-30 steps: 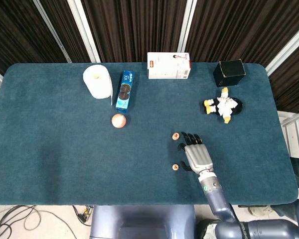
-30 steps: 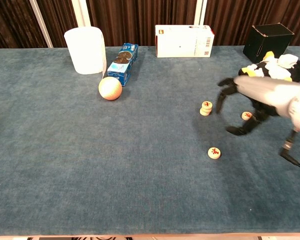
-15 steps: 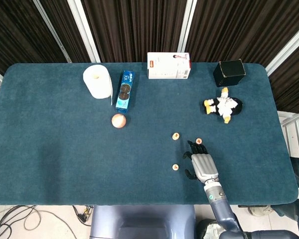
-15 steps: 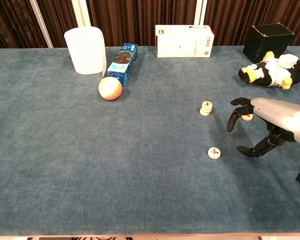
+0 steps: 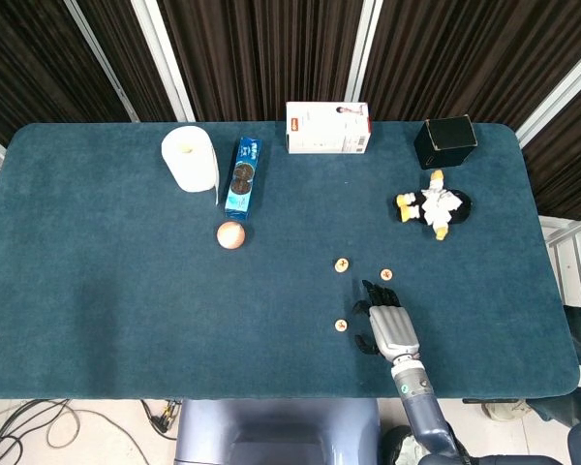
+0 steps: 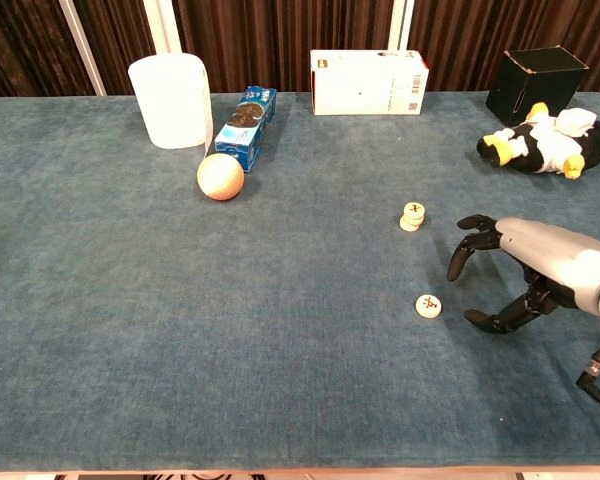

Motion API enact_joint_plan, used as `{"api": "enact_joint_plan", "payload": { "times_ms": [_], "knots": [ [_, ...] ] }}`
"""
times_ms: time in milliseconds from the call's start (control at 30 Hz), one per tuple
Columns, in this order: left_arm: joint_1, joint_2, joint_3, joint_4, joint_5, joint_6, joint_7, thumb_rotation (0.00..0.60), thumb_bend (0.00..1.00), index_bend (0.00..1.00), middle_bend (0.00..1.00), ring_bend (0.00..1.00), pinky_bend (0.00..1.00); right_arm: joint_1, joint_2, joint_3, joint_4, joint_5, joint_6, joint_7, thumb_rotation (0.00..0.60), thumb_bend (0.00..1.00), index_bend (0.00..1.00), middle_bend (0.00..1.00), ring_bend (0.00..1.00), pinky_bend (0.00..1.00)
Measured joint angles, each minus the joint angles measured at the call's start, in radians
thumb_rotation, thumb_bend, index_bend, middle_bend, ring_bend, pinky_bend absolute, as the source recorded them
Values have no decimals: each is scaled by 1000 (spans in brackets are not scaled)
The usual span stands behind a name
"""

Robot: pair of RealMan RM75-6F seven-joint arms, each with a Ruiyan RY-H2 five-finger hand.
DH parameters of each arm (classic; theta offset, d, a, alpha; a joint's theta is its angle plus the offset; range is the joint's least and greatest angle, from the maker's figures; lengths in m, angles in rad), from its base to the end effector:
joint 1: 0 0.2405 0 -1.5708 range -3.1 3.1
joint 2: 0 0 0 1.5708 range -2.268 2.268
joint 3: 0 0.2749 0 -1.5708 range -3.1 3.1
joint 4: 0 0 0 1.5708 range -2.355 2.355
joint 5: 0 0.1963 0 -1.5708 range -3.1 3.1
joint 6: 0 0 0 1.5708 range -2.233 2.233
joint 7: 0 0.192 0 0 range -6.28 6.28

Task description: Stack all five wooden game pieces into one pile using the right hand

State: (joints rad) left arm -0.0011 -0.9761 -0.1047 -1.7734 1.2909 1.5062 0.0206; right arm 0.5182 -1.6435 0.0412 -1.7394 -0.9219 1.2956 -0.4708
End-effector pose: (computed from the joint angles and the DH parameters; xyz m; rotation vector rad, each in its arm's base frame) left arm -0.3447 0.2060 0.2388 -1.1295 -0.9721 -0.7912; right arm -0.2029 -0.2975 -0.0412 1.5746 -1.3087 0.8286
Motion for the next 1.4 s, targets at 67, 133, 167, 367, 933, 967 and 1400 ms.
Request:
{"api": "enact_joint_plan", "payload": {
  "times_ms": [67,133,167,367,933,967,1400],
  "knots": [
    [0,0,0,0,0,1,-1,600,109,14,0,0,0,-5,-8,4,9,-1,-4,1,600,407,387,0,0,0],
    [0,0,-1,0,-1,1,-1,600,109,14,0,0,0,-10,-14,9,17,-1,-9,2,600,407,387,0,0,0],
    [0,0,-1,0,-1,1,-1,600,109,14,0,0,0,-13,-18,12,21,-1,-12,3,600,407,387,0,0,0],
    [-1,-1,0,0,0,-1,3,600,109,14,0,0,0,-16,-41,27,37,-9,-25,3,600,407,390,0,0,0],
    [-1,0,-2,2,-4,-1,-1,600,109,13,0,0,0,-31,-87,53,70,-15,-52,-15,600,407,447,0,0,0],
    [-1,0,-2,2,-4,-1,-1,600,109,13,0,0,0,-31,-88,56,73,-13,-55,-14,600,407,451,0,0,0],
    [-2,-1,-1,0,-4,-2,3,600,109,13,0,0,0,-39,-98,71,93,-15,-72,-11,600,406,472,0,0,0]
  ]
}}
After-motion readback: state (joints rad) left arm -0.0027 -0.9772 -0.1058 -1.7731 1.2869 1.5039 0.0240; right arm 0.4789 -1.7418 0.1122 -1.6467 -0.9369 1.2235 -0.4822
